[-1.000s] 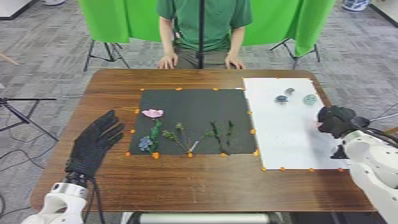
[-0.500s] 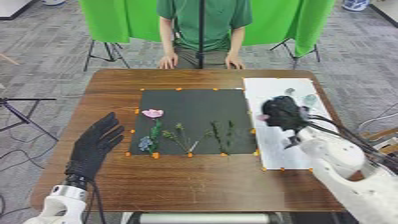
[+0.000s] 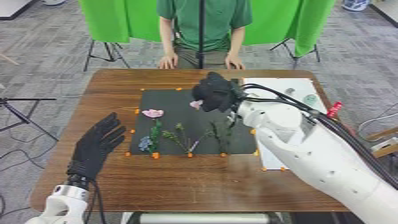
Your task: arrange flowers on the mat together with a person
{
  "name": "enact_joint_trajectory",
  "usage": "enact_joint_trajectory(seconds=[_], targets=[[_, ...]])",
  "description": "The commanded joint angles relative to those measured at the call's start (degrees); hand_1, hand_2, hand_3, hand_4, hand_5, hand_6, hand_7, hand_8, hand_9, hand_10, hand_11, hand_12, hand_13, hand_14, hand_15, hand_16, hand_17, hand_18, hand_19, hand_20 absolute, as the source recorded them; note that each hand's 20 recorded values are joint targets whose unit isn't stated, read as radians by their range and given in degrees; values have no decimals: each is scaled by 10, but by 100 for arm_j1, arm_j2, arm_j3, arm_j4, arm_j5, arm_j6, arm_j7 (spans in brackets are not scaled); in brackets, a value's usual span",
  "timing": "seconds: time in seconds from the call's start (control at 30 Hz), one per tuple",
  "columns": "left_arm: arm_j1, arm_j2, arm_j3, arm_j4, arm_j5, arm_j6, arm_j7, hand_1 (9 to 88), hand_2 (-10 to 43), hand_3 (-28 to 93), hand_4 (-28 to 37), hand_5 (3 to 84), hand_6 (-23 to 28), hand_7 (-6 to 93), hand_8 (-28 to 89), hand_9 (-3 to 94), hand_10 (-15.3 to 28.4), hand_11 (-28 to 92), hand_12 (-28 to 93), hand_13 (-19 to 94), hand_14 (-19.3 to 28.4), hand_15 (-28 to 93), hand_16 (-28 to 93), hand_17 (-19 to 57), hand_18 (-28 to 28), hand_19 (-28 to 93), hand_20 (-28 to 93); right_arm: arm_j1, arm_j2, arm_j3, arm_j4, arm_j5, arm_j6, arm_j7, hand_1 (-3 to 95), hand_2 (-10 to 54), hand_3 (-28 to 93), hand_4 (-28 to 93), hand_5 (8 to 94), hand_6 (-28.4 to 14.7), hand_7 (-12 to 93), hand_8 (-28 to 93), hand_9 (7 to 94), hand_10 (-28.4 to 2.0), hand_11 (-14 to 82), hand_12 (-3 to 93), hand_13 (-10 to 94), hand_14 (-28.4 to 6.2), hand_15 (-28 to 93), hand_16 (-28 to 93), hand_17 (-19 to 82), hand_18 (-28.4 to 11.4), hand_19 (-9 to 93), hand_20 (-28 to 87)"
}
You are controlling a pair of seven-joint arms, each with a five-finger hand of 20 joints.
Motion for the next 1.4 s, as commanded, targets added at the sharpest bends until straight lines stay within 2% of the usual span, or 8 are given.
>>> enact_joint_trajectory(seconds=[0.03, 0.43, 0.83, 1.1, 1.4], targets=[[44, 1, 80, 28, 6, 49, -6, 244, -18, 696, -283, 310, 42, 188, -103, 219, 115, 243, 133, 219, 141, 226, -13, -96, 215, 443, 40, 220, -423, -375, 207, -432, -258, -148, 509, -95, 796, -283, 745, 29, 407, -57, 849, -57, 161, 461, 795, -21, 465, 300, 291, -139, 678, 305], [6, 24, 109, 65, 6, 29, 9, 243, -19, 698, -283, 311, 43, 187, -102, 219, 114, 242, 132, 219, 141, 227, -13, -96, 215, 443, 41, 348, -922, -739, 743, -880, -80, 91, 504, -95, 797, -283, 743, 32, 410, -53, 847, -54, 156, 463, 791, -21, 464, 306, 282, -140, 676, 312], [-16, 52, 127, 70, 22, 23, 10, 244, -19, 697, -283, 310, 42, 185, -102, 219, 114, 242, 132, 219, 140, 226, -14, -96, 216, 444, 41, 302, -1086, -785, 846, -1009, 63, 332, 488, -95, 801, -283, 729, 30, 415, -54, 835, -54, 152, 465, 772, -20, 464, 311, 266, -142, 670, 321], [2, 51, 125, 71, 12, 11, 22, 246, -19, 697, -283, 311, 43, 186, -102, 219, 115, 243, 132, 219, 140, 227, -13, -96, 216, 444, 41, 286, -1051, -761, 892, -1113, -29, 383, 445, -95, 790, -283, 659, 24, 427, -66, 779, -57, 151, 445, 720, -30, 479, 287, 242, -147, 657, 332], [-35, 51, 127, 88, 23, -4, -9, 245, -20, 697, -283, 311, 42, 187, -102, 219, 115, 241, 131, 219, 141, 227, -12, -96, 215, 444, 40, 277, -1050, -750, 853, -1138, -56, 364, 420, -95, 800, -283, 623, 23, 420, -74, 712, -63, 225, 366, 681, -36, 478, 257, 223, -149, 640, 337]])
